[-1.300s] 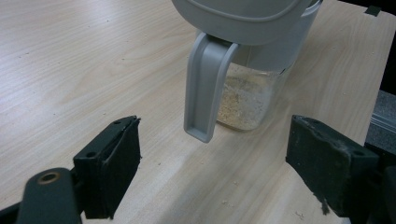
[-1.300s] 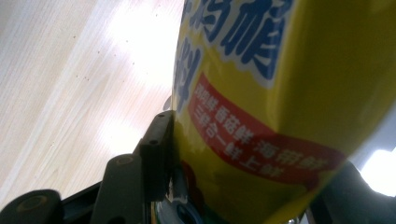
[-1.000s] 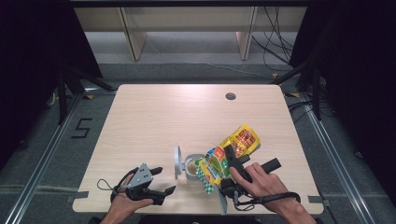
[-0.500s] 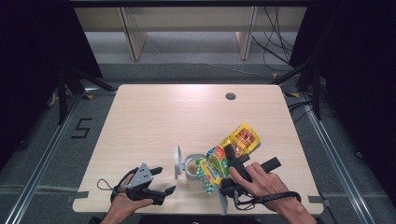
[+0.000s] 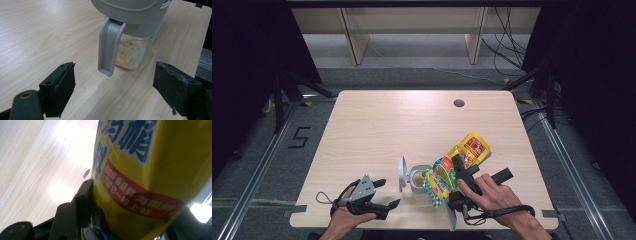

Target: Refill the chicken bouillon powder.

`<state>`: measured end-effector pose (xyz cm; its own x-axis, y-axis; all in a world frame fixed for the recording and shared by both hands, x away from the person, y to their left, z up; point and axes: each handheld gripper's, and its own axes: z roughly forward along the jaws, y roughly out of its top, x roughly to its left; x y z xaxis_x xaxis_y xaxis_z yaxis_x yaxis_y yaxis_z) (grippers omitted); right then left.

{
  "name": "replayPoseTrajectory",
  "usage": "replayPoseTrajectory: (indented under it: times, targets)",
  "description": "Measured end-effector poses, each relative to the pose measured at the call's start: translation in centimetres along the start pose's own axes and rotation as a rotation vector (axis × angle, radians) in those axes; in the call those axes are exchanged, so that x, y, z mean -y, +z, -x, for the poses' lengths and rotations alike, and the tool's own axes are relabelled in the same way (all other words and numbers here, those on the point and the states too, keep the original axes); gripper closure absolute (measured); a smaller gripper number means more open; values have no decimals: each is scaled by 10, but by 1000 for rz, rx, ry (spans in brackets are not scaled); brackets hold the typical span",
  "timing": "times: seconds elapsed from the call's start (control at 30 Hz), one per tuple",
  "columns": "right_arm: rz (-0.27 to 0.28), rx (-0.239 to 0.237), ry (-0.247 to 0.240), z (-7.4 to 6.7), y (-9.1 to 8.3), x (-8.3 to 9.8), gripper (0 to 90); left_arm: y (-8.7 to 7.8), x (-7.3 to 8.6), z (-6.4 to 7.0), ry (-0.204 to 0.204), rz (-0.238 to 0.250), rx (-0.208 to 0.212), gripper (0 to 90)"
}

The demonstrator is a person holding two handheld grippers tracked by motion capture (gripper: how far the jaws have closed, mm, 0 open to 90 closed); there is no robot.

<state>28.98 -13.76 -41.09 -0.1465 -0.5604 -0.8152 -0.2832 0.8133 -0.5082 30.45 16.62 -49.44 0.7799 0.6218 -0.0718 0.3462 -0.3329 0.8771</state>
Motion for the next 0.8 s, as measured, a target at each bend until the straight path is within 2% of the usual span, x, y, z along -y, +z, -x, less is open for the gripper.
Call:
replayPoseTrajectory:
  times: [0.1,0.13,0.17,0.27,0.33,0.4,0.43,0.47,0.5,0.6,0.63,0.67,0.7,0.73,0.77,0.8]
  targets:
    - [-1,-4,-1,0,0,0,503,0,0,0,-7,5,0,169]
    - [0,-3,-3,0,0,0,504,-1,0,-1,12,-12,-6,169]
    - [-4,-3,14,-1,0,1,506,0,0,0,-1,0,0,170]
    - [-2,-2,4,-1,0,1,507,0,0,-1,6,-6,-5,169]
    - [-4,-2,13,-1,0,1,507,0,0,0,-8,6,3,169]
    - [-5,-2,21,-2,0,1,508,0,0,-1,5,-6,-3,169]
    - [4,-1,-12,1,0,1,508,0,0,1,-8,6,3,170]
    - [4,-1,-12,1,0,1,508,0,0,1,-8,6,3,170]
    - [-1,-2,7,-1,0,1,508,-1,0,-1,16,-16,-6,169]
    - [2,-1,-2,0,-1,1,508,-1,0,-1,15,-15,-6,169]
    - [-3,-3,19,-2,-1,2,508,0,0,0,0,0,0,170]
    - [3,1,-3,-1,-1,1,508,-1,0,-1,15,-15,-6,169]
    - [3,1,-3,-1,-1,1,508,-1,0,-1,15,-15,-6,169]
    - [2,-2,2,-1,-1,2,509,1,0,1,-17,15,10,169]
    - [-2,-3,16,-2,-1,2,509,1,0,1,-22,13,11,169]
    - [1,2,1,-1,-1,2,509,1,0,1,-21,13,12,169]
